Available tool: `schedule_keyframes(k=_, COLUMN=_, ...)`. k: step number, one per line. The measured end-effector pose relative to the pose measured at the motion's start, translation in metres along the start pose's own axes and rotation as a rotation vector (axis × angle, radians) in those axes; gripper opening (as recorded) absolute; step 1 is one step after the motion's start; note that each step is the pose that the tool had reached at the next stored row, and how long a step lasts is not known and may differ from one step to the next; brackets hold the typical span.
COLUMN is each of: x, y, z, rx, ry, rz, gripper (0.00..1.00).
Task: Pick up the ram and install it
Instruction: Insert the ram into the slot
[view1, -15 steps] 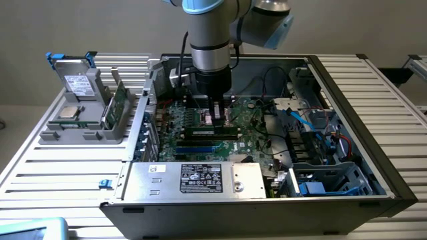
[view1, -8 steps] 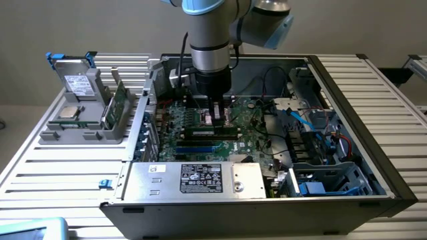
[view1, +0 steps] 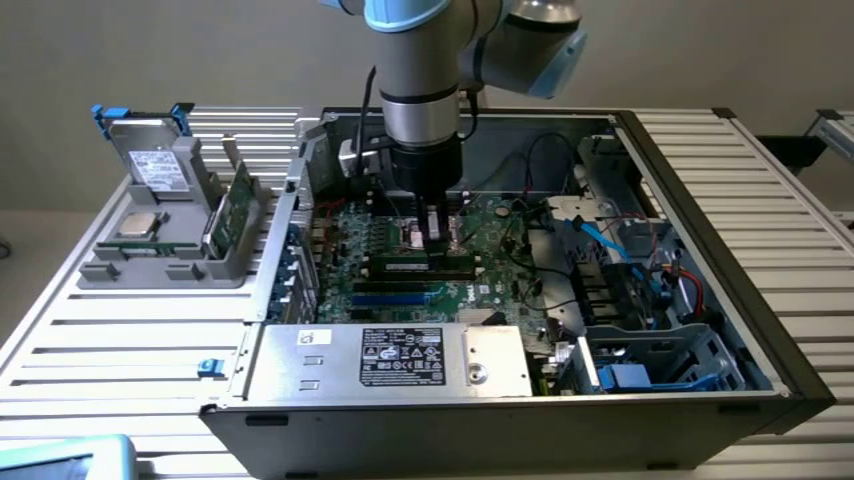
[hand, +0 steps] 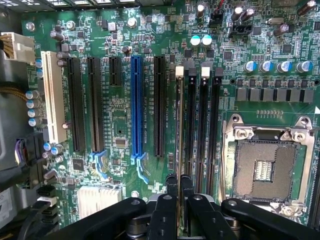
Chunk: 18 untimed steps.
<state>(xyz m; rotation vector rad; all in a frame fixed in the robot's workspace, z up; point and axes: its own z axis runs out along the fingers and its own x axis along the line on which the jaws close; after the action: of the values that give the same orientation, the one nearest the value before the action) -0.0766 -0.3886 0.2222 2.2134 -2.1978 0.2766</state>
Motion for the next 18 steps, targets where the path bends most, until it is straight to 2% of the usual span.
schedule_keyframes(k=5, x=0.000, y=0.0005, z=0.0002, rx=-0.0006, ry=-0.0005, rz=0.001, gripper=0.14)
schedule_keyframes(k=7, x=0.000, y=0.0004, z=0.0002, rx=0.0001, ry=-0.0010, rz=0.001, gripper=0.16)
schedule_keyframes(k=8, x=0.000, y=0.0004, z=-0.0001, rx=0.0000, ry=-0.0011, rz=0.001, gripper=0.23)
schedule_keyframes(k=9, x=0.000, y=0.0002, z=-0.0009, rx=0.0000, ry=-0.0014, rz=0.001, gripper=0.23)
schedule_keyframes(k=12, x=0.001, y=-0.0028, z=-0.0097, rx=-0.0021, ry=-0.0019, rz=0.001, gripper=0.23)
schedule_keyframes(k=15, x=0.003, y=-0.0074, z=-0.0192, rx=-0.0109, ry=-0.0020, rz=0.000, gripper=0.23)
schedule_keyframes(k=18, x=0.003, y=-0.0118, z=-0.0251, rx=-0.0260, ry=-0.0022, rz=-0.002, gripper=0.23)
